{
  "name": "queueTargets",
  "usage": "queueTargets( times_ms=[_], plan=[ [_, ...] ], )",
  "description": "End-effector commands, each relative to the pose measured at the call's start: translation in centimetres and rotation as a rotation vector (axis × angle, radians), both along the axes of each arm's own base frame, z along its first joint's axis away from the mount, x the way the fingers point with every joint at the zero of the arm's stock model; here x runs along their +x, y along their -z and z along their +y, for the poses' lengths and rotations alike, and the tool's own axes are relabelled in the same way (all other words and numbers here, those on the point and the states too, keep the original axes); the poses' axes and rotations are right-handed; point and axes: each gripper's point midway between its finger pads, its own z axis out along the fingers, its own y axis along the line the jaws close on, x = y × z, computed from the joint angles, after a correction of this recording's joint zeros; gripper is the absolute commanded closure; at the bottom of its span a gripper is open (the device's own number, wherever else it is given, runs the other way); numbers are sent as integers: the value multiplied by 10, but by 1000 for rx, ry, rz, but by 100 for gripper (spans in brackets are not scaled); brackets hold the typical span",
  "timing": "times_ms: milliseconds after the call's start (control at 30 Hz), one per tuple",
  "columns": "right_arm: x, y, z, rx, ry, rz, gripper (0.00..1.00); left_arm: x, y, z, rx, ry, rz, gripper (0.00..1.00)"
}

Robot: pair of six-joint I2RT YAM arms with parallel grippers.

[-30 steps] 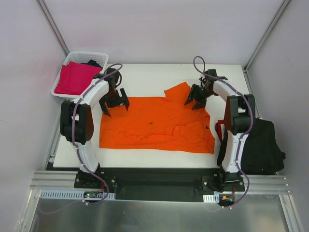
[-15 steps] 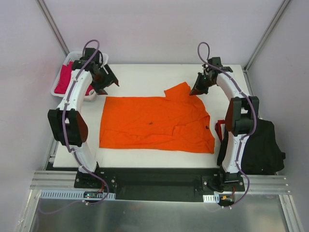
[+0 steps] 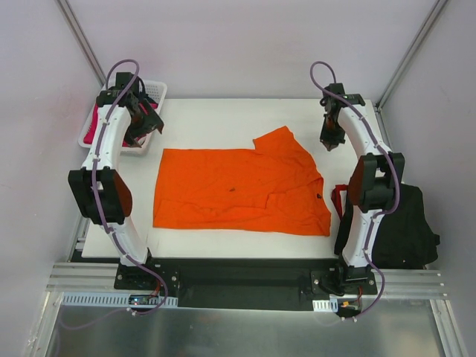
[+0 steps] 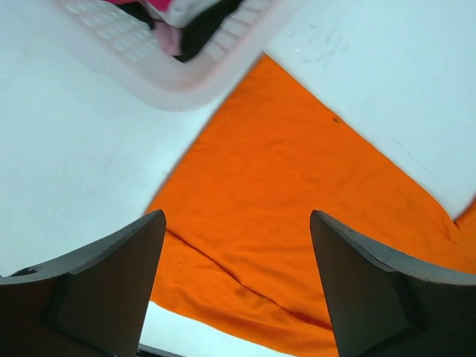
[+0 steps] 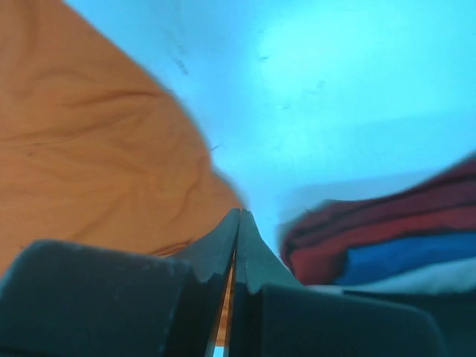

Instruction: Fold and stack the t-shirts

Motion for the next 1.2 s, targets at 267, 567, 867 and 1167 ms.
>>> queueTargets(
  times_ms=[267, 567, 867, 1167],
  plan=[
    [-1, -21, -45, 66, 180, 13, 99, 33, -42, 27, 40, -116, -113, 6],
    [38, -75, -69, 121, 186, -225, 99, 75, -23, 27, -77, -133, -115, 0],
    [58, -85, -61, 300, 212, -284, 99, 100, 14, 10, -49, -25, -78, 36],
    [50, -41, -31, 341, 125, -152, 99, 80, 57, -25, -17, 129, 19, 18]
  ],
)
